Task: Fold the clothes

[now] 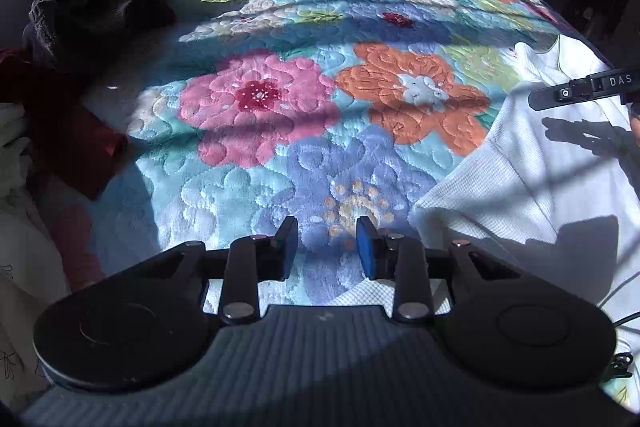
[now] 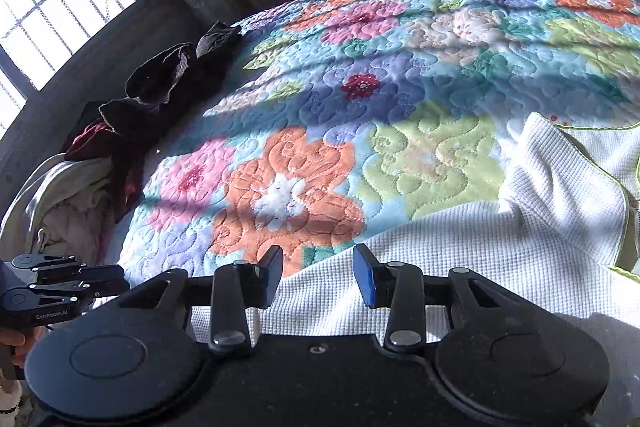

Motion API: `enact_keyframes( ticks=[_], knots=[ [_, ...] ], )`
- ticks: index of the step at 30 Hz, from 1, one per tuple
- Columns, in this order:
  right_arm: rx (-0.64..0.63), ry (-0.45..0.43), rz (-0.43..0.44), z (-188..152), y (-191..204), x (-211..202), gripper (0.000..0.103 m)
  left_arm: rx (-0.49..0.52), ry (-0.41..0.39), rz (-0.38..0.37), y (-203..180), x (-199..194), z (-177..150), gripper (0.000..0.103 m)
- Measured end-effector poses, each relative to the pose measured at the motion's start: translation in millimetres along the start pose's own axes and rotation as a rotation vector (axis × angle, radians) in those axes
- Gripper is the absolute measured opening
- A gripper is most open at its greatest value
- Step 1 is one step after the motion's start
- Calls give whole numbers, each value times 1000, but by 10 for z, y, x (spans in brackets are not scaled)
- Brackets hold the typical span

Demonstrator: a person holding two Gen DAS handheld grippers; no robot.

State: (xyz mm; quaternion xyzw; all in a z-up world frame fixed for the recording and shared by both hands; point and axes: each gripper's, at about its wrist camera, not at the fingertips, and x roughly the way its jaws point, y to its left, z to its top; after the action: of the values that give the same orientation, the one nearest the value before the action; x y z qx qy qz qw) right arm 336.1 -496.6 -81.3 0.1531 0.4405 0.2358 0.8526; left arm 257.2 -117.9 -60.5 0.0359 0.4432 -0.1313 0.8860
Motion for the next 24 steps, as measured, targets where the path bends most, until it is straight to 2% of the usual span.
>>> enact_keyframes(
  ticks=[3, 7, 10, 12, 14, 16, 17, 19, 21, 24],
  knots=[
    [-62, 61, 94, -151, 421, 106, 46, -74, 10, 58, 299, -373, -352, 52],
    [-113, 102, 182, -348, 870, 238, 49, -194, 42, 181, 664, -785, -835, 54],
    [-137, 149, 235, -522, 1149, 383, 50, -280, 39, 172, 790, -906, -1112, 54],
    [-235, 176, 219, -679, 1348, 454, 50, -253, 32, 154, 751, -862, -1247, 54],
    [-373, 169, 166, -862, 1527, 495, 50, -202, 42, 192, 678, -743, -1377, 54],
    [-514, 140, 80, -1035, 1648, 522, 50, -190, 56, 266, 659, -641, -1476, 54],
    [-551, 128, 62, -1092, 1672, 518, 50, -210, 48, 283, 681, -628, -1515, 54],
    [-545, 112, 100, -1134, 1660, 498, 50, -288, 20, 256, 780, -658, -1559, 57],
    [-526, 121, 136, -1153, 1651, 517, 50, -385, 16, 215, 900, -690, -1559, 65],
    [-605, 122, 87, -1262, 1750, 568, 50, -540, 26, 197, 1049, -751, -1557, 84]
  ],
)
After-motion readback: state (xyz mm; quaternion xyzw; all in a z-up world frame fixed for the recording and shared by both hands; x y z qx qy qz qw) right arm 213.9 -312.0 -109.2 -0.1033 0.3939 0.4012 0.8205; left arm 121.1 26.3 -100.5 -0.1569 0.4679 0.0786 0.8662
